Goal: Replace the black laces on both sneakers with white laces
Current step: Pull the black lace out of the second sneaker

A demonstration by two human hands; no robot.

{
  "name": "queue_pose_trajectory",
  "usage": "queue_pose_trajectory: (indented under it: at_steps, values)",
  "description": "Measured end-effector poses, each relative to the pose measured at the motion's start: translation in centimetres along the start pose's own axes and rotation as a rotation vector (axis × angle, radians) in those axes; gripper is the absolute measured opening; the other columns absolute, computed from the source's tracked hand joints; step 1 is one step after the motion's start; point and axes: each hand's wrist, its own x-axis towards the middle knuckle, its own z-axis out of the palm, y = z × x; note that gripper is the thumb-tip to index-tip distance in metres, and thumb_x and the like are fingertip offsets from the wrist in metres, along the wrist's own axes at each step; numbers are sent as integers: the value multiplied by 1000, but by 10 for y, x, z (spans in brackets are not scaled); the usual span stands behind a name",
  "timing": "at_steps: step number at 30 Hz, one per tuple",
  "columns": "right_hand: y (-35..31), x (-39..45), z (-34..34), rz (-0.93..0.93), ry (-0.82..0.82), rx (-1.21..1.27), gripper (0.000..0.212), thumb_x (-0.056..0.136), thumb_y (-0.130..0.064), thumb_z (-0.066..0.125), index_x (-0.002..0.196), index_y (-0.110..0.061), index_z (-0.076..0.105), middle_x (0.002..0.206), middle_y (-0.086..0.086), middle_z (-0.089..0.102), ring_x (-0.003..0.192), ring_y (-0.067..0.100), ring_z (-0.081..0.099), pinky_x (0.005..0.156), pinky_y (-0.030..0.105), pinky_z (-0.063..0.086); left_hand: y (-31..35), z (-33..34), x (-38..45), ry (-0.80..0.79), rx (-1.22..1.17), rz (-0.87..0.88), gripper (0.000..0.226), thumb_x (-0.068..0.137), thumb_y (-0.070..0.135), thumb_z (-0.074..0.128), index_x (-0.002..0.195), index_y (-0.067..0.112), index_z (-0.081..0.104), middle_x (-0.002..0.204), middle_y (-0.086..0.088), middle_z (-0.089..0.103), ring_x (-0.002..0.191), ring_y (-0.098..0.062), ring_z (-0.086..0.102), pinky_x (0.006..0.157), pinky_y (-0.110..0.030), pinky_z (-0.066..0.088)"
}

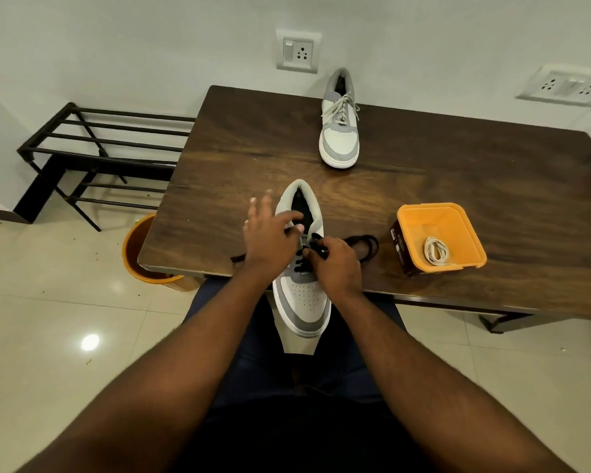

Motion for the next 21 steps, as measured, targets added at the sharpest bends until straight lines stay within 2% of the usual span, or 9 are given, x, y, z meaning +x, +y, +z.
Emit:
queue_pose_trajectory:
  at_steps: [3,5,8,11,12,13,15,18,21]
  values:
    - [-1,1,0,6,-11,24,25,90,-38,65,106,-19,68,103,1,63,91,21,62,77,36,51,10,13,8,-175,74,-38,18,93,32,62,108,27,71,162,-4,15,150,-31,1,118,-56,9]
    - [-2,0,-1,6,-7,31,25,89,-38,66,106,-19,68,102,1,63,91,20,63,79,40,53,6,16,11,-175,-66,-56,7,91,23,65,95,20,71,159,-6,27,146,-30,22,116,-49,24]
    - [-2,0,0,-1,-7,22,25,89,-35,66,106,-17,68,102,2,63,91,20,62,78,37,52,1,14,8,-128,-230,-9,8,90,7,62,84,10,65,130,-3,53,114,-10,51,95,-23,41]
    - [-3,0,-1,-6,-2,-5,25,89,-33,66,106,-15,68,105,3,64,93,21,61,74,30,46,-6,9,3,23,-382,-50,15,91,1,57,83,11,65,97,6,59,86,3,51,81,-11,43]
    - [-3,0,-1,-8,-3,-9,26,89,-33,67,107,-14,68,106,3,64,94,21,61,75,30,45,-12,7,1,85,-493,-119,13,93,7,57,86,14,66,94,5,63,83,0,55,83,-15,48]
    - [-3,0,-2,-8,-8,-9,27,89,-33,67,108,-14,68,107,4,64,95,21,61,76,30,46,-17,5,0,138,-614,-208,12,95,14,56,88,19,65,92,2,66,82,-10,61,84,-29,55]
    - [-2,0,-1,-5,-14,-7,27,90,-34,66,107,-13,67,106,3,64,95,20,61,75,30,45,-26,-4,-2,215,-845,-384,12,100,18,52,93,21,61,93,-5,68,81,-18,67,79,-44,58]
    - [-1,0,1,-2,4,-6,24,90,-35,66,100,-13,67,101,2,63,91,20,61,72,27,41,-37,-24,-1,476,-1049,-592,12,104,16,44,110,15,54,112,-10,64,87,-16,69,76,-32,59]
    - [1,1,3,10,17,-1,24,89,-35,66,102,-15,67,103,1,64,93,20,61,73,28,42,-53,-39,2,540,-735,-625,33,101,10,47,133,17,46,138,-11,49,116,-20,57,83,-18,48]
